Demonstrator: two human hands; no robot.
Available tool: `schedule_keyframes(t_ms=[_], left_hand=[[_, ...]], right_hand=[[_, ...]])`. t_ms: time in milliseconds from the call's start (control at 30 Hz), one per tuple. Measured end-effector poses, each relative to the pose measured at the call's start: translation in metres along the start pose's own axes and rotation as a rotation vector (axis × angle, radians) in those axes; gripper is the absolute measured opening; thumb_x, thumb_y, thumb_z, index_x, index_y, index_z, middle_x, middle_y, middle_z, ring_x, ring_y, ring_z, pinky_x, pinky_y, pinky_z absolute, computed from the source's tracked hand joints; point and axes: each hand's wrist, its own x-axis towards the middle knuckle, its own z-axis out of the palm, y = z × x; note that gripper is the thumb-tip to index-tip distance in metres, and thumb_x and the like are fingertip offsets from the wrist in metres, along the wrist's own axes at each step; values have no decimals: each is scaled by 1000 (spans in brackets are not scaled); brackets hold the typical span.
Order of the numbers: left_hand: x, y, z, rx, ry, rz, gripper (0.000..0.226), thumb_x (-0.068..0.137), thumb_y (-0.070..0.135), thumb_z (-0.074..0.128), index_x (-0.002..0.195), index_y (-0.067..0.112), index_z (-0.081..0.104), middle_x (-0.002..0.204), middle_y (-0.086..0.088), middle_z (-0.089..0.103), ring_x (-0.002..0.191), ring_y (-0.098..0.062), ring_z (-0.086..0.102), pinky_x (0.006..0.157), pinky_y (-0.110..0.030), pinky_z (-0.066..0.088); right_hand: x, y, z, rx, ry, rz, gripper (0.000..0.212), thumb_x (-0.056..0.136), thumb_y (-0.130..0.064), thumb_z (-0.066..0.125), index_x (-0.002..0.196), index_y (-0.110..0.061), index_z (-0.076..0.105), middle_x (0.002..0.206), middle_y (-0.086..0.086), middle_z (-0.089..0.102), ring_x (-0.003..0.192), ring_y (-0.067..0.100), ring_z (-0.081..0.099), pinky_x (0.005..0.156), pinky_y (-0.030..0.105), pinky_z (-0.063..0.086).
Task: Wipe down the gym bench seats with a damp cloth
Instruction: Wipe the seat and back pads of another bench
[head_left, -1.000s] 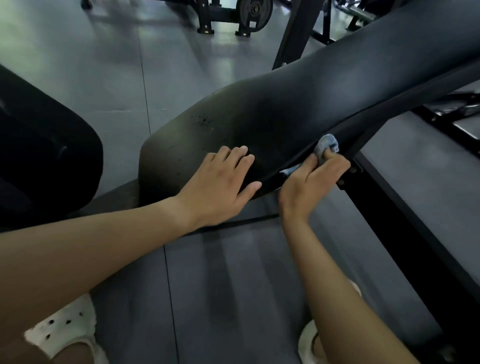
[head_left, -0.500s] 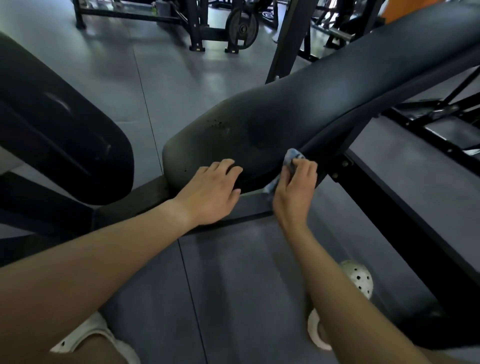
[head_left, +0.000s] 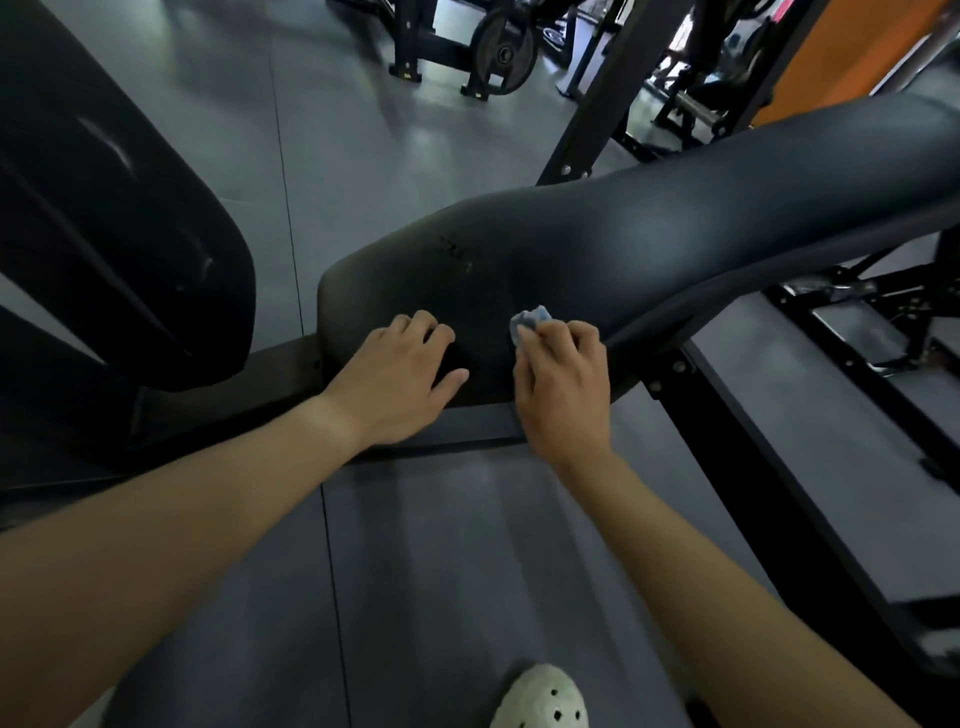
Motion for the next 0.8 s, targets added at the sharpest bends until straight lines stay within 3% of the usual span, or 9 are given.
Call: schedule_keyframes(t_ms=[133, 267, 400, 533, 700, 767, 800], left_hand=[[18, -6, -1, 8, 44, 16, 52, 101, 62, 38, 122, 18, 53, 114, -2, 50, 100, -20, 50, 87, -39, 51], [29, -12, -14, 39, -25, 86, 53, 101, 65, 37, 121, 19, 53, 114, 0, 50, 98, -17, 50, 86, -37, 52], [35, -22, -25, 46, -125, 136, 59, 101, 65, 40, 135, 17, 50, 123, -1, 49, 104, -17, 53, 89, -38, 53], [31, -34, -23, 73, -126, 81, 76, 96, 74, 40, 146, 17, 46, 142, -4, 46, 122, -22, 51, 100, -41, 50], [22, -42, -16, -47, -135, -15, 84, 92, 78, 41, 150, 18, 42, 150, -4, 43, 132, -24, 48, 107, -46, 48], [23, -42, -15, -58, -140, -13, 83, 93, 76, 42, 151, 17, 42, 150, -4, 43, 133, -24, 47, 107, -46, 47], [25, -41, -17, -57, -151, -16, 82, 94, 75, 44, 151, 17, 41, 150, -5, 43, 133, -25, 47, 107, -46, 47]], right_hand=[[37, 31, -4, -10, -111, -168, 26, 103, -21, 51, 116, -10, 70, 113, 5, 61, 103, 30, 54, 83, 46, 50], [78, 57, -5, 18, -158, 36, 26, 103, -17, 52, 117, -11, 73, 122, 7, 62, 113, 32, 54, 94, 46, 51], [96, 46, 3, 3, -213, 177, 34, 101, -9, 48, 132, -6, 63, 139, 11, 59, 131, 33, 50, 114, 41, 38], [72, 3, 7, -41, -279, -16, 40, 96, -10, 43, 133, -16, 55, 141, 7, 54, 130, 31, 50, 104, 44, 47], [45, -26, 11, 32, -502, -196, 57, 98, -22, 28, 152, -17, 43, 160, 4, 40, 151, 26, 31, 123, 44, 29], [53, -18, 6, 33, -594, -195, 64, 94, -20, 51, 156, -17, 38, 164, 3, 34, 154, 24, 25, 126, 42, 23], [60, -12, 1, 20, -645, -177, 77, 87, -17, 67, 157, -17, 35, 165, 2, 29, 155, 22, 21, 127, 40, 19]])
